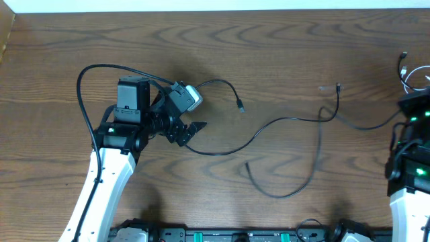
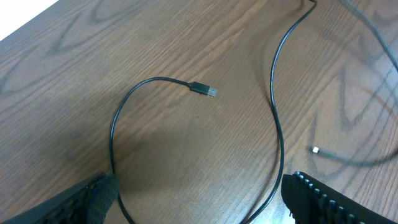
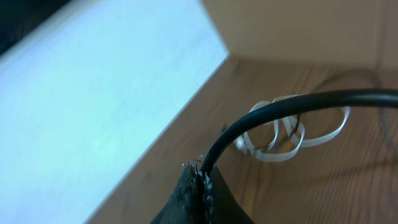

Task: Untangle cables
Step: 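Pull the black cable loop off the right edge and withdraw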

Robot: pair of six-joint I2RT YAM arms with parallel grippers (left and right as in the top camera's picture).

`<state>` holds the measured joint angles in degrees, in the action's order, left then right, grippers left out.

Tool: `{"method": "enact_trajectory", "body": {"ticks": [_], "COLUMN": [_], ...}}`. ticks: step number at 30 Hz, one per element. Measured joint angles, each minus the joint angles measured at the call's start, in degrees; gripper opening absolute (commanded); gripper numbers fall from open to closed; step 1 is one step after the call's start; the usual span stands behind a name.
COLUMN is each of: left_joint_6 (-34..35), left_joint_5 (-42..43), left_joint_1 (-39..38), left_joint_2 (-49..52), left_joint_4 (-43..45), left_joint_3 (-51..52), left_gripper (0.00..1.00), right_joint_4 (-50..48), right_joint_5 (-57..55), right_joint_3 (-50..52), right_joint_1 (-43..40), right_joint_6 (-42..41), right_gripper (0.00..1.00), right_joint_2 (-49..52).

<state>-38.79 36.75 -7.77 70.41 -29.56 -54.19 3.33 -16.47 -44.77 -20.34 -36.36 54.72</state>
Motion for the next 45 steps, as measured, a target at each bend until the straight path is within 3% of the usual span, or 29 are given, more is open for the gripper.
{"method": "enact_trajectory", "body": {"ticks": [8, 15, 29, 35, 45], "left_joint_6": [0.0, 0.0, 0.0, 0.0, 0.0], "left_joint_5": [0.0, 0.0, 0.0, 0.0, 0.0], "left_joint_1": [0.0, 0.0, 0.0, 0.0, 0.0], "left_joint_2": [0.0, 0.0, 0.0, 0.0, 0.0], "left_joint_4": [0.0, 0.0, 0.0, 0.0, 0.0], "left_joint_3": [0.0, 0.0, 0.0, 0.0, 0.0], "left_gripper": [0.89, 0.89, 0.89, 0.89, 0.89], "right_joint_4": [-9.5, -11.9, -27.7, -39.1, -40.2], "right_joint_5": [-2.4, -2.2, 16.7, 32.8, 56.5], "right_joint_3": [-1.2, -1.2, -2.6, -12.8, -41.4], "right_joint_1": [-10.3, -20.9, -36.0, -36.1, -35.2], "right_joint_6": [-1.0, -7.1, -14.9, -17.8, -18.4], "right_gripper": [0.01, 0.01, 0.01, 0.01, 0.01], "right_joint_2": [1.7, 6.8, 24.5, 32.8, 42.0]}}
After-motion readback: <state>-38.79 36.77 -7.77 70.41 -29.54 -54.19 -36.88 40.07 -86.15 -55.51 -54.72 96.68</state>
